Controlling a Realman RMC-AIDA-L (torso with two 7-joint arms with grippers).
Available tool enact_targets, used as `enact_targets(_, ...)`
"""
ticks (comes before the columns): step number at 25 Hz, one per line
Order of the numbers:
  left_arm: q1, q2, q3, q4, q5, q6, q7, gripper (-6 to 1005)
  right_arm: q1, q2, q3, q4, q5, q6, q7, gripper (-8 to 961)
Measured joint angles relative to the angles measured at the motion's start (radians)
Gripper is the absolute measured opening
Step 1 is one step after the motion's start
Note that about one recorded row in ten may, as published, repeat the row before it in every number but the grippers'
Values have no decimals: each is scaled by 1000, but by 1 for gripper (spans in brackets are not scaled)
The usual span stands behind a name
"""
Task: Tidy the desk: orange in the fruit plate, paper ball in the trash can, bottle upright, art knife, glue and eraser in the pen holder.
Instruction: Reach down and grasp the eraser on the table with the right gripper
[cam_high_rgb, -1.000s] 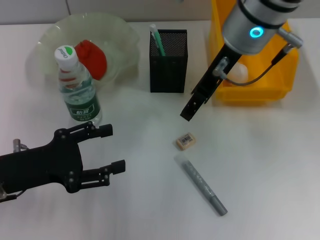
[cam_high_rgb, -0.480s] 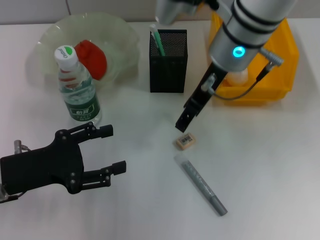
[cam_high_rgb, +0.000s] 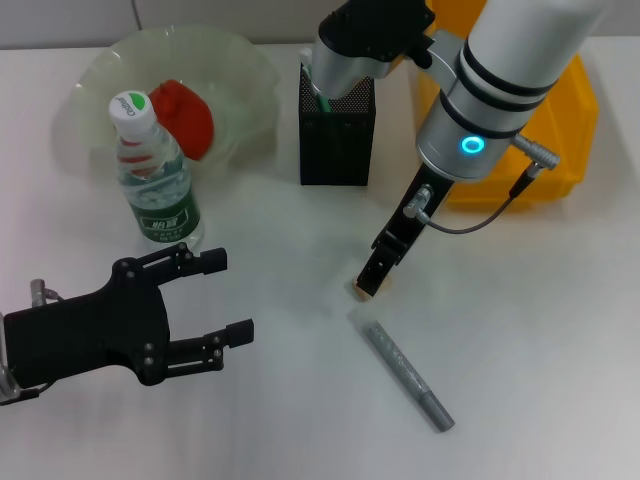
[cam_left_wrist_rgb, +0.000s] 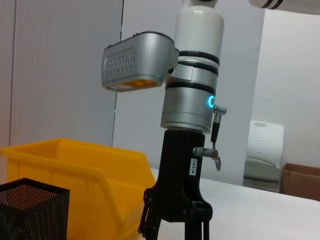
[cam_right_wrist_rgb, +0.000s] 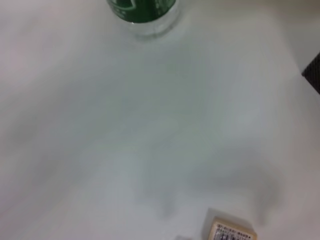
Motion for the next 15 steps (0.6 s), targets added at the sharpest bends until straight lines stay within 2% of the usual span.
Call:
enact_targets(8, -1, -1, 2, -12, 0, -13, 5, 819, -7, 0, -8, 39, 15, 39, -5, 817)
enact_targets(15, -3, -1, 0, -25, 0, -14, 15, 819, -8, 0, -81, 49, 52, 82, -2, 816)
